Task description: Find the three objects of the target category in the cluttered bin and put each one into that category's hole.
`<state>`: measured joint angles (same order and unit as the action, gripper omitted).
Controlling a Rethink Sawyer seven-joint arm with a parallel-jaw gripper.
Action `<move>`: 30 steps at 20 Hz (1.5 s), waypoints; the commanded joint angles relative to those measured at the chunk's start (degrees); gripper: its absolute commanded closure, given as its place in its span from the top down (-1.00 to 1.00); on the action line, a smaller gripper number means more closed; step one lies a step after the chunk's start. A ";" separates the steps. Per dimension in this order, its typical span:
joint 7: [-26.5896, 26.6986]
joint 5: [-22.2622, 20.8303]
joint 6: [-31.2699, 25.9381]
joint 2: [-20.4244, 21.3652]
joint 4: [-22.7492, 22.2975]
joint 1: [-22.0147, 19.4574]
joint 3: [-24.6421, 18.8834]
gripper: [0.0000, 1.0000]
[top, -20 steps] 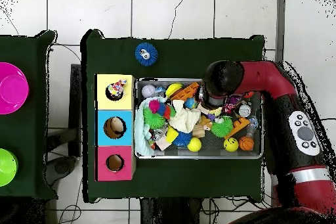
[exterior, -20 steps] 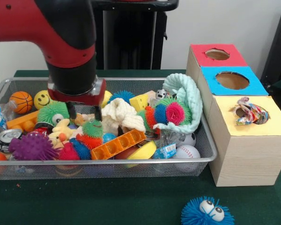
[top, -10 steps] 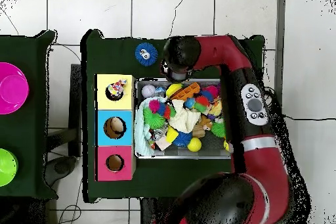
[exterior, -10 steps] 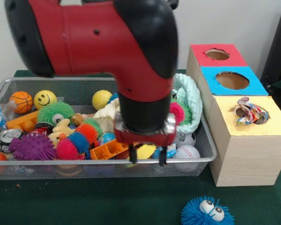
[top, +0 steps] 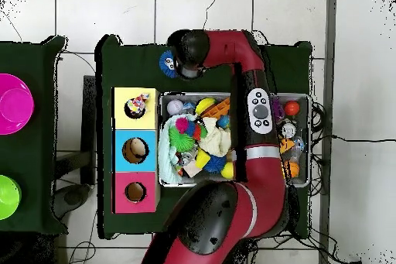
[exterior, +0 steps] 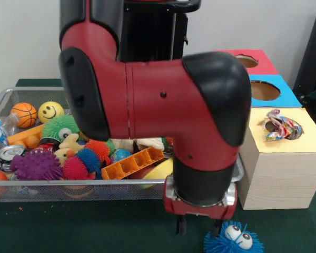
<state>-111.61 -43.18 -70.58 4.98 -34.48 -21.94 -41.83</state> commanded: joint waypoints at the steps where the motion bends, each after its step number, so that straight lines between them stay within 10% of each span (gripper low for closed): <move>1: 1.38 -2.31 -4.48 -2.80 10.38 -1.48 0.25 1.00; 17: -1.67 4.15 -13.54 -3.72 11.96 -0.76 -1.24 1.00; 30: -9.07 15.64 -19.77 3.28 8.54 0.23 -0.37 1.00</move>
<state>-111.62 -30.64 -85.69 5.87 -23.75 -22.54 -41.72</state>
